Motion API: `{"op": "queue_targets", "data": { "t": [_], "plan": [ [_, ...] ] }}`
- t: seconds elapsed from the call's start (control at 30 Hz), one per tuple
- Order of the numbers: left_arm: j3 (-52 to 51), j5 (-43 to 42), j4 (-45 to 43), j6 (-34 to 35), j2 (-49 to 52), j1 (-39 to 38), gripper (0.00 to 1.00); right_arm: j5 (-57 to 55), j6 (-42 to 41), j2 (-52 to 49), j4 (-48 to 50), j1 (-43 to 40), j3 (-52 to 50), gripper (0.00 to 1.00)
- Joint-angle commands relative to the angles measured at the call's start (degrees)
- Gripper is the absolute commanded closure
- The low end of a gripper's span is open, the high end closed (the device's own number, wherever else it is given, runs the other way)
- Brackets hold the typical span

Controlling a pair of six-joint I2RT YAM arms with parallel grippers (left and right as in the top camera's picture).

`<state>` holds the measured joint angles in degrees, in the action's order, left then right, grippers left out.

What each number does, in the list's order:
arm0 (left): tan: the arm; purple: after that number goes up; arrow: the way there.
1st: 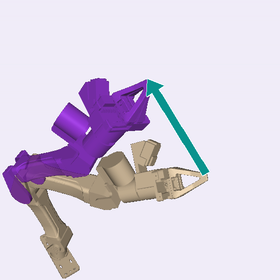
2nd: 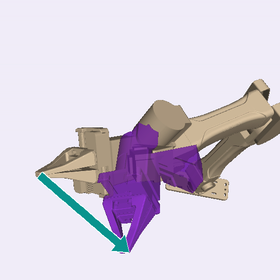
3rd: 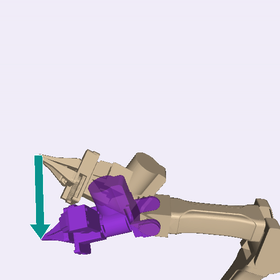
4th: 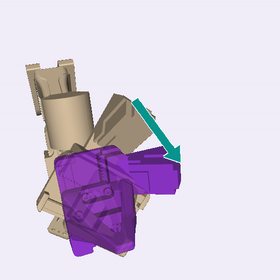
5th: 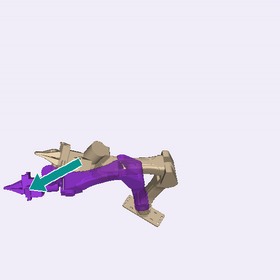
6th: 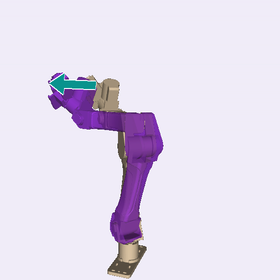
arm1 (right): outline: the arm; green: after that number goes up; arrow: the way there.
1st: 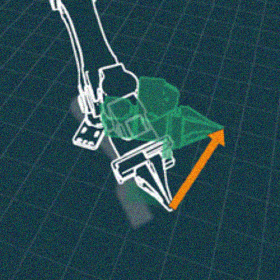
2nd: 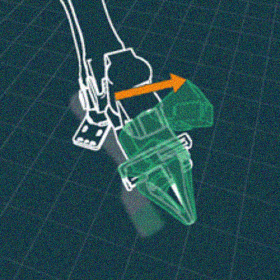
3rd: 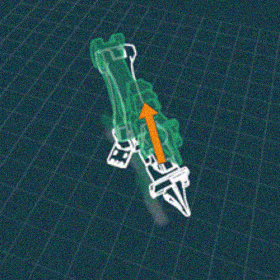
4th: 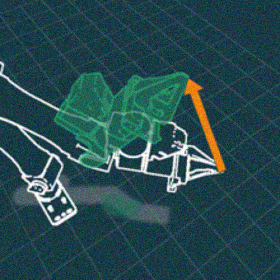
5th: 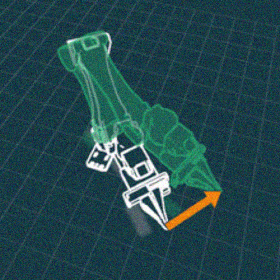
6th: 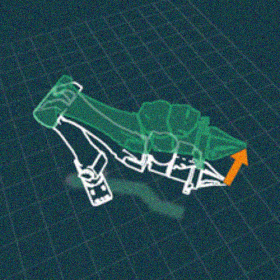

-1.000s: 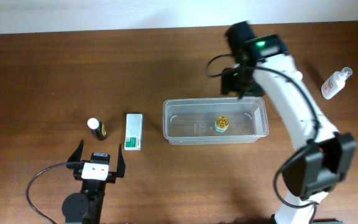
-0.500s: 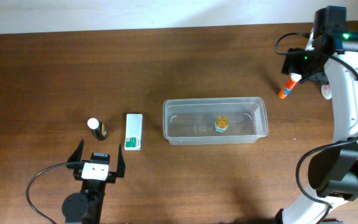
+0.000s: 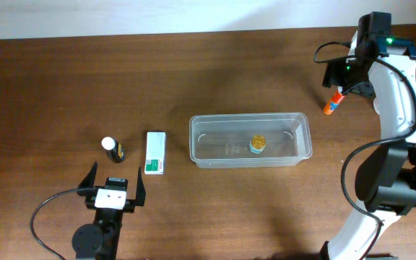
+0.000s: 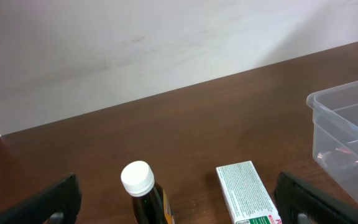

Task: Pack container
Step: 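Open right gripper and move it to the orange tube, then lower right gripper and grasp the orange tube by its top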

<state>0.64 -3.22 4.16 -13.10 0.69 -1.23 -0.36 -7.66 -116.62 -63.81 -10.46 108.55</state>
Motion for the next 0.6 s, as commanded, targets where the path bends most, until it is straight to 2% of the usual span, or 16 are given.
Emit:
{"op": "queue_targets", "data": {
  "t": [0.0, 0.23, 0.5, 0.57],
  "plan": [
    [0.15, -1.05, 0.63, -0.26, -0.39, -0.26, 0.01, -0.33, 0.37, -1.90, 1.20, -0.17, 0.79, 0.25],
    [0.15, -1.05, 0.63, -0.26, -0.39, -0.26, 0.01, -0.31, 0.37, -4.22, 1.49, -1.27, 0.74, 0.25],
    [0.13, -1.05, 0.63, -0.26, -0.39, -0.26, 0.01, -0.28, 0.37, -5.75, 1.09, -2.82, 0.74, 0.30],
    [0.15, -1.05, 0.63, -0.26, -0.39, -0.26, 0.01, -0.28, 0.37, -5.75, 1.22, -2.80, 0.74, 0.35]
  ]
}}
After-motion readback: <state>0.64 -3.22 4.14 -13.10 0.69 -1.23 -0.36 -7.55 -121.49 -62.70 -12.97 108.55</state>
